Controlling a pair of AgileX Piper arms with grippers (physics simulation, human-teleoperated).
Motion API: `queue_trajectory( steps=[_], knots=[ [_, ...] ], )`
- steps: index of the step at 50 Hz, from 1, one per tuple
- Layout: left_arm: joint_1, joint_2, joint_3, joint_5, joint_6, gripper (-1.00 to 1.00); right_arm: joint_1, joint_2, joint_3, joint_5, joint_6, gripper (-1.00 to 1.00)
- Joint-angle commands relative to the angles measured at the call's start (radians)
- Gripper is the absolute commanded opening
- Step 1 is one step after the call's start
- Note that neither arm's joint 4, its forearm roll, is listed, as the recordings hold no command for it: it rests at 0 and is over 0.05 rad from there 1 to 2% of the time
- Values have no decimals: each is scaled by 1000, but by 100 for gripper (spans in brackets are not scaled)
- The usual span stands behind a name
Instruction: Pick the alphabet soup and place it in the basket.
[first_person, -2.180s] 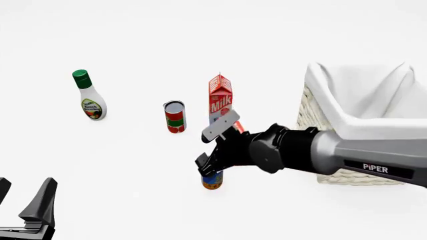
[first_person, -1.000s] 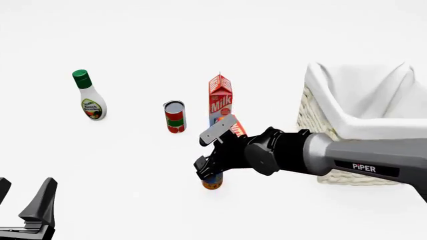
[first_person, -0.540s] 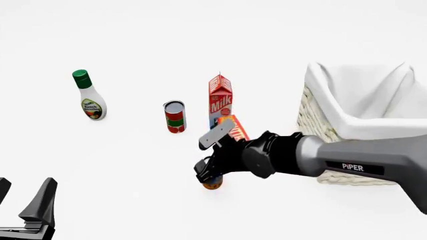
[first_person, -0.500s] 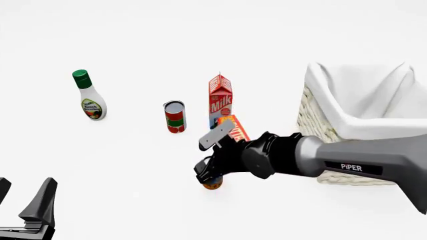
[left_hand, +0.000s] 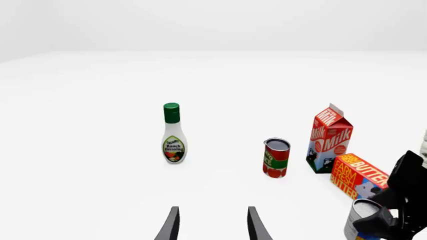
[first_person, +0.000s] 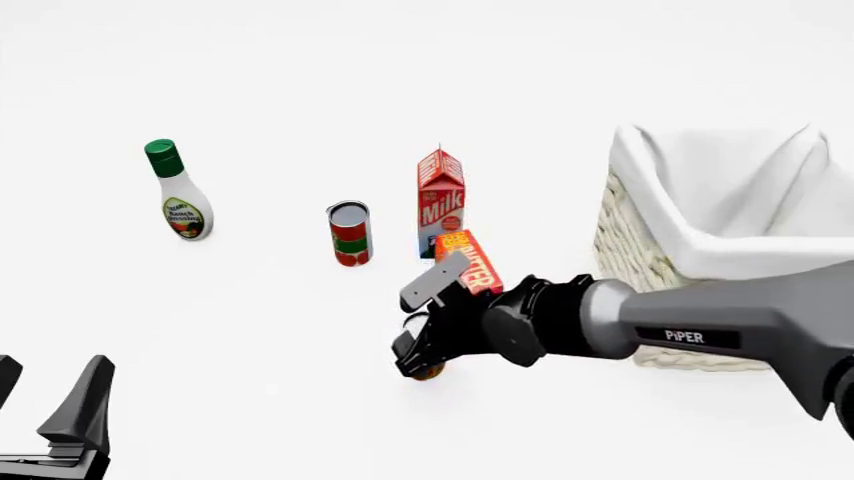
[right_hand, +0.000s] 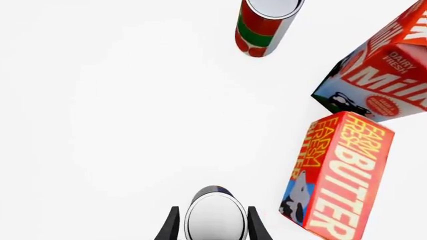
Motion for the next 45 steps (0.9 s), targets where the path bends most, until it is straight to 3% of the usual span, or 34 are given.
queue_trajectory(
  steps=[1, 43, 44, 45],
  knots=[
    [0, 0, 0, 0, 0, 100, 2, 7, 17, -14, 4, 100],
    [0, 0, 0, 0, 0, 100, -2, 25, 39, -42, 2, 100],
    [0, 0, 0, 0, 0, 100, -2, 22, 40, -41, 3, -100],
    [0, 0, 0, 0, 0, 100, -2, 17, 42, -41, 2, -100]
  ],
)
